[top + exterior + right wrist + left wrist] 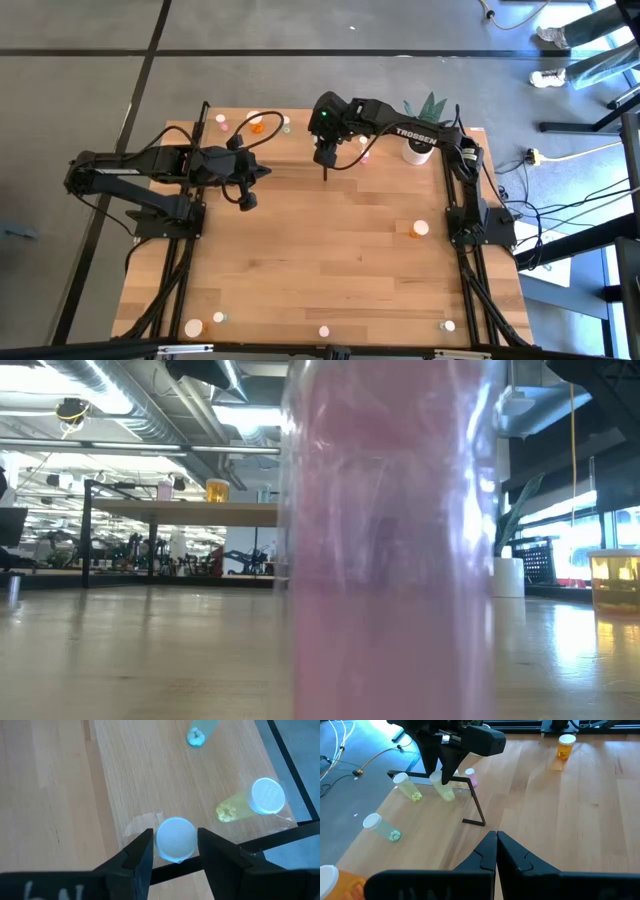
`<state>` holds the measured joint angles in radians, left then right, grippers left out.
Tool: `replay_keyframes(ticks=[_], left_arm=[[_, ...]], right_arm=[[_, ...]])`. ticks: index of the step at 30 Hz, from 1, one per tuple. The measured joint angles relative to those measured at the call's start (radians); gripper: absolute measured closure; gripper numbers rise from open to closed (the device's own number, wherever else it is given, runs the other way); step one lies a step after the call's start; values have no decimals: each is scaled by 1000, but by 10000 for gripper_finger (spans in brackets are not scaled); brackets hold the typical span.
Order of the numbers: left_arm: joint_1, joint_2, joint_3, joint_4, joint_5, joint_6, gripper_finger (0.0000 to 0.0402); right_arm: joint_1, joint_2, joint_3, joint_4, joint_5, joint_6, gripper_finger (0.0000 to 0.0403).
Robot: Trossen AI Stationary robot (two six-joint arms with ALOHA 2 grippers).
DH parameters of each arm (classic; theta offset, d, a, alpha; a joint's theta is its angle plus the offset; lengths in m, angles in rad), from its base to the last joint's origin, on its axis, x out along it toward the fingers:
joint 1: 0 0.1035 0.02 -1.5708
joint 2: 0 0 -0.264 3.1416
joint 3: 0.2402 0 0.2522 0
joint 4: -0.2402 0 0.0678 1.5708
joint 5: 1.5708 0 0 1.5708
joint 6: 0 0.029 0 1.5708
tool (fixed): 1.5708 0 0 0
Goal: Pick and place medicine bottles onto shelf by color
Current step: Put the bottom yellow pill bottle on the shelf aligned with the other yellow pill bottle
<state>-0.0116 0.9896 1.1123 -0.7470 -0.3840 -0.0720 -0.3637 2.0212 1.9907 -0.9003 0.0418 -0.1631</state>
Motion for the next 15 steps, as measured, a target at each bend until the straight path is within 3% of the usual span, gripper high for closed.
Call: replay_keyframes(ticks=[15], left_arm=[[0, 0, 0, -1, 0, -2, 401]], right_arm=[[0, 0, 0, 39, 1, -55, 247]])
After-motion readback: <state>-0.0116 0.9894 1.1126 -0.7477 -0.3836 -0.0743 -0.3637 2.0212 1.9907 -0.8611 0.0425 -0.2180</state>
